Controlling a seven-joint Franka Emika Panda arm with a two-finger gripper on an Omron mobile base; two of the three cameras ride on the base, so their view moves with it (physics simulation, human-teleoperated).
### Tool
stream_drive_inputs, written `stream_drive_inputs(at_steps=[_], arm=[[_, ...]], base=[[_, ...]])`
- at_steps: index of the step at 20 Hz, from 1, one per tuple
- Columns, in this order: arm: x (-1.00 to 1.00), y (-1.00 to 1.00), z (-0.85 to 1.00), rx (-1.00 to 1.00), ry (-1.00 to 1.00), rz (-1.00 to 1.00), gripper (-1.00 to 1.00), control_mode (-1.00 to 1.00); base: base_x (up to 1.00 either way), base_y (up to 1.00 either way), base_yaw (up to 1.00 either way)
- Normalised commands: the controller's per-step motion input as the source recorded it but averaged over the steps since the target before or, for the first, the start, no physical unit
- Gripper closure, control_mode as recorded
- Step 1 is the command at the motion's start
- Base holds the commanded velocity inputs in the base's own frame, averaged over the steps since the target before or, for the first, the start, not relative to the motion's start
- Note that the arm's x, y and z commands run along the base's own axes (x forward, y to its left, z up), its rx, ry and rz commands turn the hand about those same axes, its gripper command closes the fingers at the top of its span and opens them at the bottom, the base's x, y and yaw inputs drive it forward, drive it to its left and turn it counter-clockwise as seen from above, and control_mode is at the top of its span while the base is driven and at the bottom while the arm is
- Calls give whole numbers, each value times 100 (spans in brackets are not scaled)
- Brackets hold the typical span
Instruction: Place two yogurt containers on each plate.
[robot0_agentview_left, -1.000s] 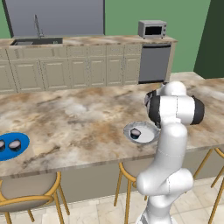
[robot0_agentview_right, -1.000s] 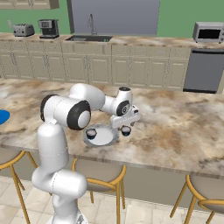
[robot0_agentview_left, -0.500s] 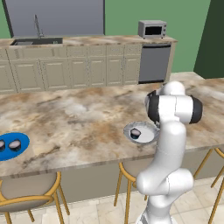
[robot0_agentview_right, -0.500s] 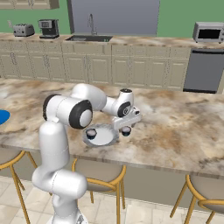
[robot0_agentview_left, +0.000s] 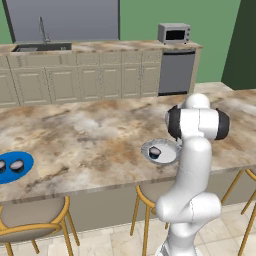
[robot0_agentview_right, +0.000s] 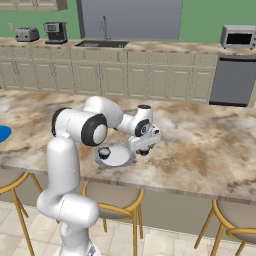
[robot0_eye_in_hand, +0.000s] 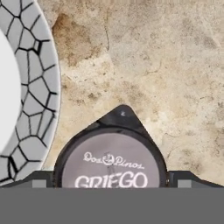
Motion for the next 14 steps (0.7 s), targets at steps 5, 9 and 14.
stream_drive_inputs(at_steps=[5,9,14], arm=[[9,0,-14,0,0,0,-100,-100],[11,0,-12,0,0,0,-100,-100],[8,0,-2,0,0,1,-100,-100]], base=[[0,0,0],[0,0,0],[0,0,0]])
